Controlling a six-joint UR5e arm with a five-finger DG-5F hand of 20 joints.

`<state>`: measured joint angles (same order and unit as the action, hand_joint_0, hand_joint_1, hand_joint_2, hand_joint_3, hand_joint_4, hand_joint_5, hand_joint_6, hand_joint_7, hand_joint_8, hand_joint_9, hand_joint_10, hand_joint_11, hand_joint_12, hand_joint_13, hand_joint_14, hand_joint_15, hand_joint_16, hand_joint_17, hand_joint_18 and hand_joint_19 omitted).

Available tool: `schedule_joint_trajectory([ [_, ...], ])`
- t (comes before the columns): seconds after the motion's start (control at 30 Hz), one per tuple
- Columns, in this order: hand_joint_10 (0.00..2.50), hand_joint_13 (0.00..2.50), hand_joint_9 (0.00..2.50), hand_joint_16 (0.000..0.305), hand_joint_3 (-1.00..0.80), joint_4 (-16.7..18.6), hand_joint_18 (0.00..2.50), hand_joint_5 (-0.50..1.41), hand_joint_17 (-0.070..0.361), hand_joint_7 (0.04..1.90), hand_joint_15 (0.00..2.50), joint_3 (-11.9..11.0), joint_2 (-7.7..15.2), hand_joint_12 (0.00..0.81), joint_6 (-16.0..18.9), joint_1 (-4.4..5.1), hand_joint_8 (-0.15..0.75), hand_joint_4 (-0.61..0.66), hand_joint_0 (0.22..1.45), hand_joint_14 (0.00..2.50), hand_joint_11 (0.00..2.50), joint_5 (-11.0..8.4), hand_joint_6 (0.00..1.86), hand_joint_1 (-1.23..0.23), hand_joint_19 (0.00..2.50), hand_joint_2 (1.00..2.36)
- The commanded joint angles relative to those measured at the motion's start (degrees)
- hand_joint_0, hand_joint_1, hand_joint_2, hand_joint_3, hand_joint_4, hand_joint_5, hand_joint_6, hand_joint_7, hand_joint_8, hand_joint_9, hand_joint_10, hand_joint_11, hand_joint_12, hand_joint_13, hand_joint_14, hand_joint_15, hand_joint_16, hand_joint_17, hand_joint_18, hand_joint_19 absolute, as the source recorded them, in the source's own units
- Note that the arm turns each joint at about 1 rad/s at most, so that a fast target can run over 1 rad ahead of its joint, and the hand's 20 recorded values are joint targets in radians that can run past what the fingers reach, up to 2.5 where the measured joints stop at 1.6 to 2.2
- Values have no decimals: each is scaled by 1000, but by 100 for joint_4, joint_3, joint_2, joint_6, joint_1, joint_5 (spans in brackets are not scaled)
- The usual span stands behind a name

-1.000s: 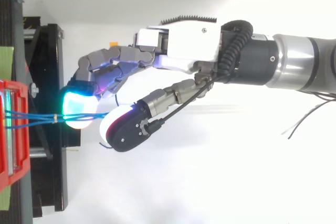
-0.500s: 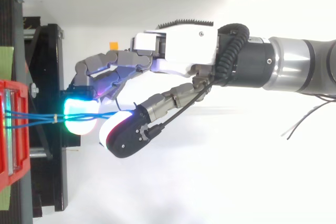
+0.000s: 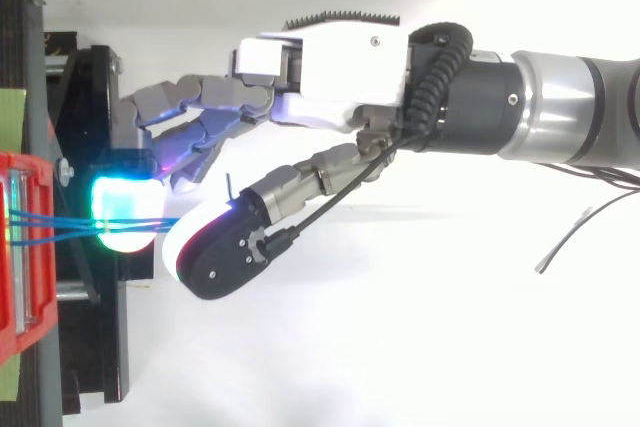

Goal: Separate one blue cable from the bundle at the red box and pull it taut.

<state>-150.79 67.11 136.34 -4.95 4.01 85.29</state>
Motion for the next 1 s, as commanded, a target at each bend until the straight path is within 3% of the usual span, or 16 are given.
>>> schedule_joint_trajectory([
  [0.0, 17, 509, 607, 51, -493, -56, 572, -148, 115, 1268, 284, -22, -2, 370, -15, 21, 290, 231, 609, 11, 499, 5, 516, -641, 612, 1000],
  [0.23, 15, 537, 620, 51, -452, -73, 591, -148, 114, 1234, 298, -22, -2, 371, -41, 47, 293, 224, 613, 11, 502, -4, 552, -642, 617, 1004],
  [0.4, 15, 540, 620, 51, -274, -73, 591, -148, 114, 1224, 303, -22, 7, 369, -41, 29, 291, 215, 652, 12, 495, 23, 559, -655, 624, 1015],
  [0.53, 15, 541, 619, 51, -403, -47, 594, -149, 115, 1233, 310, -22, -2, 371, -41, 38, 292, 222, 608, 13, 506, 31, 553, -668, 636, 1007],
  [0.97, 15, 556, 617, 52, -500, 243, 610, -148, 117, 1242, 318, 4, 156, 376, -33, 21, 295, 220, 572, 12, 496, 58, 546, -609, 640, 1000],
])
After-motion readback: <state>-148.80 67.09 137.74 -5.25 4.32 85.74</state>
